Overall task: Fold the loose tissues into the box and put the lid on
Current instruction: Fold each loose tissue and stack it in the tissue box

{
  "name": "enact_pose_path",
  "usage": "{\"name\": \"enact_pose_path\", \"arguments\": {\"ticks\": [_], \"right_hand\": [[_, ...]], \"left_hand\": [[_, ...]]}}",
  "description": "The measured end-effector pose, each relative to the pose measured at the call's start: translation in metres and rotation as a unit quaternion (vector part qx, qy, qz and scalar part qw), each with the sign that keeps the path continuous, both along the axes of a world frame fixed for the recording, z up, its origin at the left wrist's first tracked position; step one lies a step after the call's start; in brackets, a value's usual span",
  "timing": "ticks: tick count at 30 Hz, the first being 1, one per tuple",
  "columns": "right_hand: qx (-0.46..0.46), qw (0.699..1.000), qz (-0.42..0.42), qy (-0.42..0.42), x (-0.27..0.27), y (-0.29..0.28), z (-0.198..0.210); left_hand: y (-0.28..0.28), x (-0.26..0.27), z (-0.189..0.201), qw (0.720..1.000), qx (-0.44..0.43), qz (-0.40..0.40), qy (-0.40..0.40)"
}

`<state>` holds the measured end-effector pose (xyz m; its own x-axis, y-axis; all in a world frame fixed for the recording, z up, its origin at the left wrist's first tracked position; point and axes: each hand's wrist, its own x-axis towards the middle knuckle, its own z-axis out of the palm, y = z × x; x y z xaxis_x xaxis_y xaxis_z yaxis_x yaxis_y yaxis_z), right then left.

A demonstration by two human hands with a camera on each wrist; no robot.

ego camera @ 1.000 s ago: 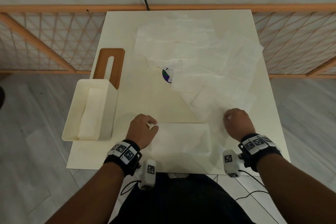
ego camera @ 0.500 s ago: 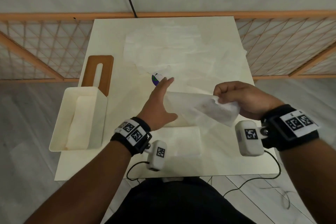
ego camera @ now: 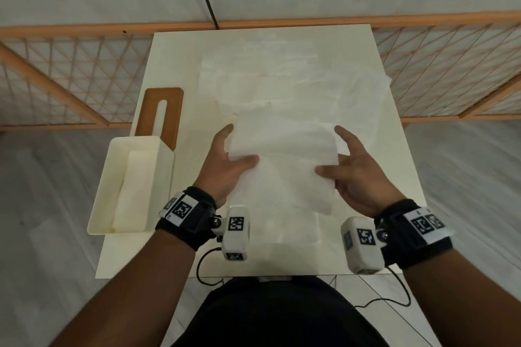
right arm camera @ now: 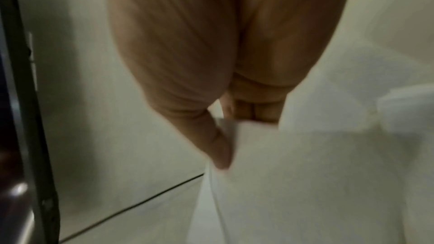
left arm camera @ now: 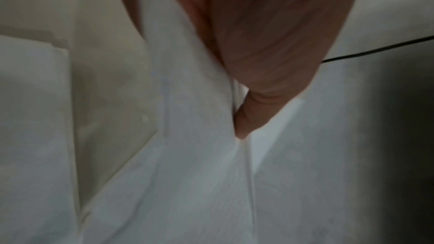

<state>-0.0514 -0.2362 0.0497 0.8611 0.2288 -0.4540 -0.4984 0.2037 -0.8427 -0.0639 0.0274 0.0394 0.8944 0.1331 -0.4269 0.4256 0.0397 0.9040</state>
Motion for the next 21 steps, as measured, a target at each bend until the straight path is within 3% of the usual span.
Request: {"name": "enact_pose_path", "arguments": {"ticks": [6, 11, 13, 17, 21], "right_hand": [[-0.157, 0.982, 0.031, -0.098, 0.002, 0.006, -0.003], [-0.224, 0.967, 0.035, -0.116, 0.008, 0.009, -0.01], [-0.273, 0.949, 0.032, -0.154, 0.011, 0.01, -0.014], [-0.403, 0.883, 0.056, -0.233, 0.012, 0.011, -0.017], [-0.431, 0.858, 0.055, -0.273, 0.009, 0.011, -0.019]], "left_hand": [[0.015, -0.016, 0.0, 0.997, 0.068, -0.003, -0.027], [0.021, -0.017, 0.004, 0.99, 0.124, -0.039, -0.055], [0.023, -0.016, 0.002, 0.987, 0.143, -0.034, -0.06], [0.025, -0.015, -0.004, 0.975, 0.199, -0.038, -0.089], [0.025, -0.019, -0.008, 0.957, 0.256, -0.039, -0.132]]}}
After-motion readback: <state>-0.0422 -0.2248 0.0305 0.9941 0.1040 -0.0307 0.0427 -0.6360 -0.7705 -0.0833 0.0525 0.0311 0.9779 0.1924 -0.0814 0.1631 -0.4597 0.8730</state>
